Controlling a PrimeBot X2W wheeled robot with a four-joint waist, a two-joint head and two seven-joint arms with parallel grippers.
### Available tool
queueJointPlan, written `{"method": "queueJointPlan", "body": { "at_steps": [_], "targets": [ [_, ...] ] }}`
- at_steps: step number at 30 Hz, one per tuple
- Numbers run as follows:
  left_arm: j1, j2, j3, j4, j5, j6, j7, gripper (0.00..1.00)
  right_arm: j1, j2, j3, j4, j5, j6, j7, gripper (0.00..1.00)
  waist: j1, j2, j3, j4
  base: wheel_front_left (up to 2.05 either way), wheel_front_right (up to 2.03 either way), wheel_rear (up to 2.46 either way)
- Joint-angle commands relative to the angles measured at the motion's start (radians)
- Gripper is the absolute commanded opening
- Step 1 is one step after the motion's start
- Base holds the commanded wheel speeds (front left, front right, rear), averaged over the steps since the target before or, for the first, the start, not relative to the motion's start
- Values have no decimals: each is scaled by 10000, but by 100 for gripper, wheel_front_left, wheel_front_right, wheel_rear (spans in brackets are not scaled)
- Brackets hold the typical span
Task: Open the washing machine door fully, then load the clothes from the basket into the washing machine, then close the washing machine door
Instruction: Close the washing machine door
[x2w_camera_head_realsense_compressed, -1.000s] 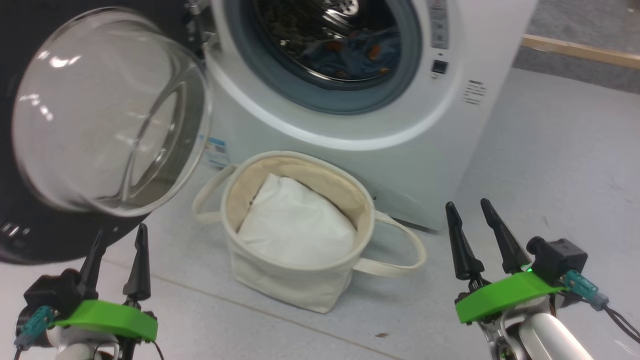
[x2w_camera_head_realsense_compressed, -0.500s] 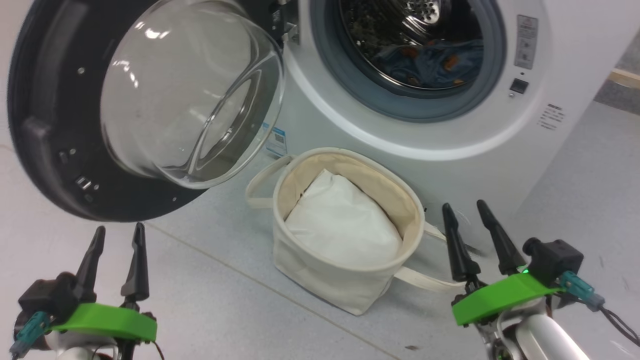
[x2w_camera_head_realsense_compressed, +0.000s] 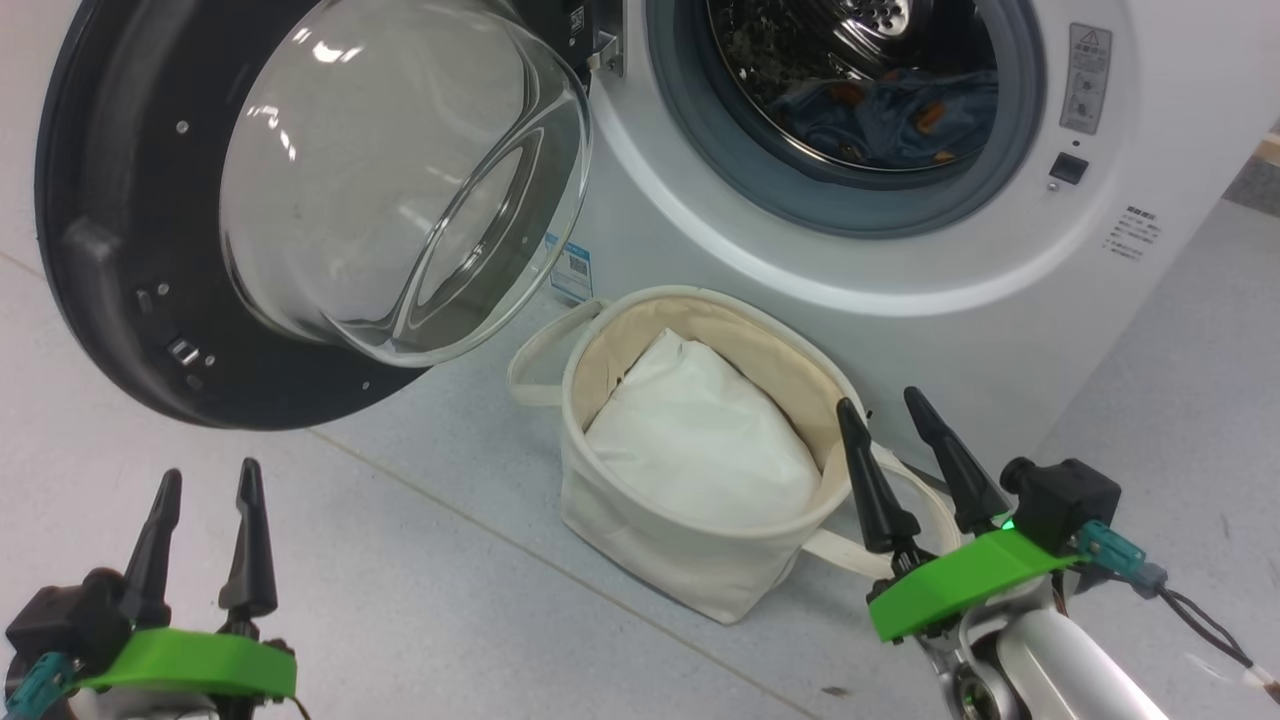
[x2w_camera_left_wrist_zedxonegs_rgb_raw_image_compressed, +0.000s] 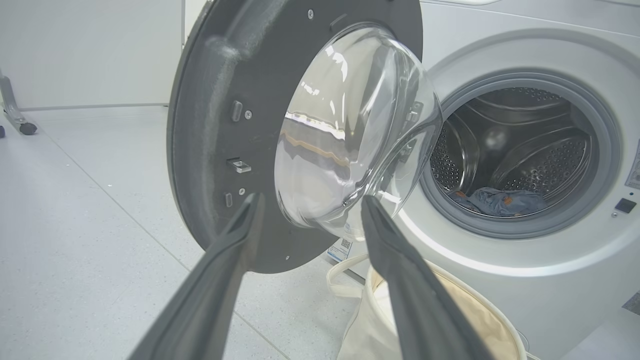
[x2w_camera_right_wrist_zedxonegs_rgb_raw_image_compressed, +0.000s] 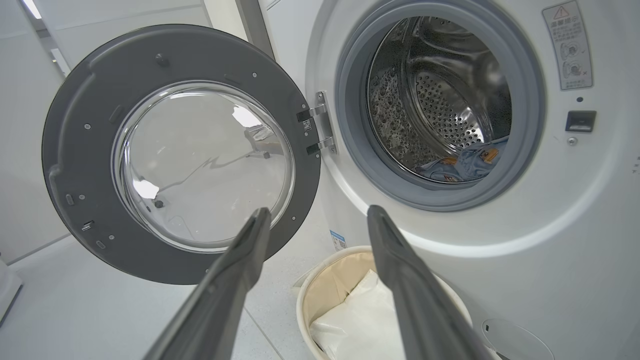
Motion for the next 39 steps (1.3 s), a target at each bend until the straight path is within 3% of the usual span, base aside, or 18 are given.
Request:
{"method": "queueJointPlan", "body": {
  "at_steps": [1,11,12,13,14,21,25,28,33,39],
  "targets": [
    [-191,127,378,-407,128,-57,-118,100,-323,-24,155,-247,102,6,-49,100,0,-1,-26,-7,0,0,0],
    [-154,200,224,-341,176,-57,-118,100,-149,14,129,-245,99,6,-49,100,0,-1,-202,-98,0,0,0],
    [-178,224,193,-310,163,-57,-118,97,-130,13,114,-246,90,6,-49,100,0,-1,-205,-104,0,0,0],
    [-216,241,171,-290,127,-57,-118,42,-113,12,97,-252,85,6,-49,100,0,-1,-208,-110,0,0,0],
    [-261,273,151,-277,108,-57,-118,0,-93,9,81,-259,78,6,-49,100,0,-1,-214,-116,0,0,0],
    [-950,552,56,-350,-839,-57,-118,0,23,-7,-14,-291,52,6,-49,100,0,-1,-277,-167,0,0,0],
    [-1966,1077,306,-80,-2456,-57,123,0,147,-19,-73,-312,38,6,-49,100,0,-1,-338,-228,0,0,0],
    [-2861,1437,709,409,-3769,-57,751,0,301,-26,-159,-327,25,6,-49,100,0,-1,-449,-318,0,0,0],
    [-4306,2036,1318,1570,-5053,-33,1687,0,597,-67,-293,-392,-30,6,-49,100,0,-1,-568,-518,0,0,0],
    [-5761,2637,2351,3394,-6535,325,2828,0,603,-236,-246,-517,-93,6,-49,100,0,-1,-350,-1063,0,0,0]
  ]
}}
